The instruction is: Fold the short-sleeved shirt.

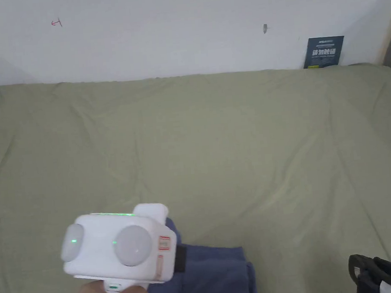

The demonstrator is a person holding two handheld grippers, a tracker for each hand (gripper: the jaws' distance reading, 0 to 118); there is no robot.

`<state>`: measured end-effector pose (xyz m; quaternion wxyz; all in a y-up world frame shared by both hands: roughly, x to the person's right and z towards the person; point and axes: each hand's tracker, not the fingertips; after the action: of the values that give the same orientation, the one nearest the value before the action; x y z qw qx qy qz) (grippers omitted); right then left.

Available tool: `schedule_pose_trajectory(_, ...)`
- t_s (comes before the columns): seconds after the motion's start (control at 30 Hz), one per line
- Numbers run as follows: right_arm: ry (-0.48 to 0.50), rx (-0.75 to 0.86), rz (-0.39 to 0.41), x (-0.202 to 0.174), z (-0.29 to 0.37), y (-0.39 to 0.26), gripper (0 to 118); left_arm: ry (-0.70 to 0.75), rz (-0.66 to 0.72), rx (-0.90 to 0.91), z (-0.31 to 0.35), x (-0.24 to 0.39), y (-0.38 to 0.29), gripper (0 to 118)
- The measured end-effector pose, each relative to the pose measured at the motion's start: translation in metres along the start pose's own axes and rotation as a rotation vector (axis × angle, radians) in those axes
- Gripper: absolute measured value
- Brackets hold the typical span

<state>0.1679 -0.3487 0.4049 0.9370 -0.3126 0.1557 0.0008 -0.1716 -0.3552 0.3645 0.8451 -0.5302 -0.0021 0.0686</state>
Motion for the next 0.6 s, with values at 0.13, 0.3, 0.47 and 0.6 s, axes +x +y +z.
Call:
schedule_pose_trajectory(0.13,-0.001,0.001,-0.039,0.008,0.001,-0.002,0,0.028,-0.088,-0.057,-0.045,0.047,-0.001,81)
schedule_pose_trajectory(0.3,0.005,0.001,-0.081,0.015,0.005,-0.002,0,-0.038,-0.11,-0.069,-0.081,0.068,-0.007,111)
schedule_pose_trajectory(0.47,0.023,0.003,-0.092,0.015,0.005,0.001,0,-0.15,0.0,-0.007,-0.021,0.028,-0.001,109)
schedule_pose_trajectory(0.6,0.049,-0.003,-0.106,0.011,-0.001,0.001,0,-0.302,0.102,0.127,0.017,-0.03,-0.014,51)
